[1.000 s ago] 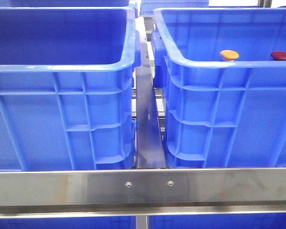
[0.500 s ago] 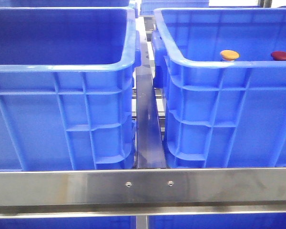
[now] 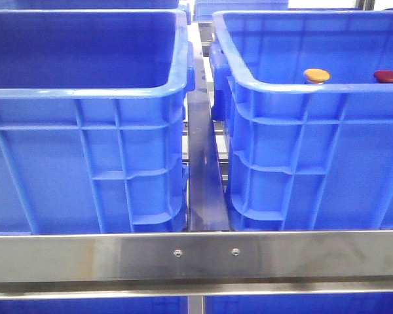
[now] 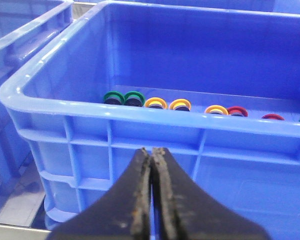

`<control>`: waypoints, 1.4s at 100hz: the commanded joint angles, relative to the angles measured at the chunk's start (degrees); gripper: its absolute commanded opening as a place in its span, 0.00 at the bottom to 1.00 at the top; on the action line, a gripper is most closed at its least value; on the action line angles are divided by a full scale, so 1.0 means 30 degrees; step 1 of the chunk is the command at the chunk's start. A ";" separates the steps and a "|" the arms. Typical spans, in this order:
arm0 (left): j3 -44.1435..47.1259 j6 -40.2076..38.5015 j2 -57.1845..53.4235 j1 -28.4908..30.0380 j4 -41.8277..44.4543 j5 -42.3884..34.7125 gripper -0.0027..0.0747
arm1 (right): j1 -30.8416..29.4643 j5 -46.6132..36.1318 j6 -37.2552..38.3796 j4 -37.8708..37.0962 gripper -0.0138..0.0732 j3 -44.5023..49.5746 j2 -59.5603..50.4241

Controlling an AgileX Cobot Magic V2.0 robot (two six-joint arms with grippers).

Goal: Pick red and yellow buttons and place in box

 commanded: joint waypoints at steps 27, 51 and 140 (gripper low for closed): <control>0.1013 -0.0181 -0.0568 -0.0138 -0.0179 -0.1434 0.01 | 0.0058 -0.2831 0.0363 -0.0974 0.09 0.0311 -0.0232; 0.1013 -0.0181 -0.0568 -0.0138 -0.0179 -0.1434 0.01 | 0.0058 -0.3822 1.2218 -1.3161 0.09 0.0390 -0.1529; 0.1013 -0.0181 -0.0568 -0.0100 -0.0179 -0.1386 0.01 | 0.0074 -0.7915 2.8585 -2.8186 0.09 0.8207 -0.9739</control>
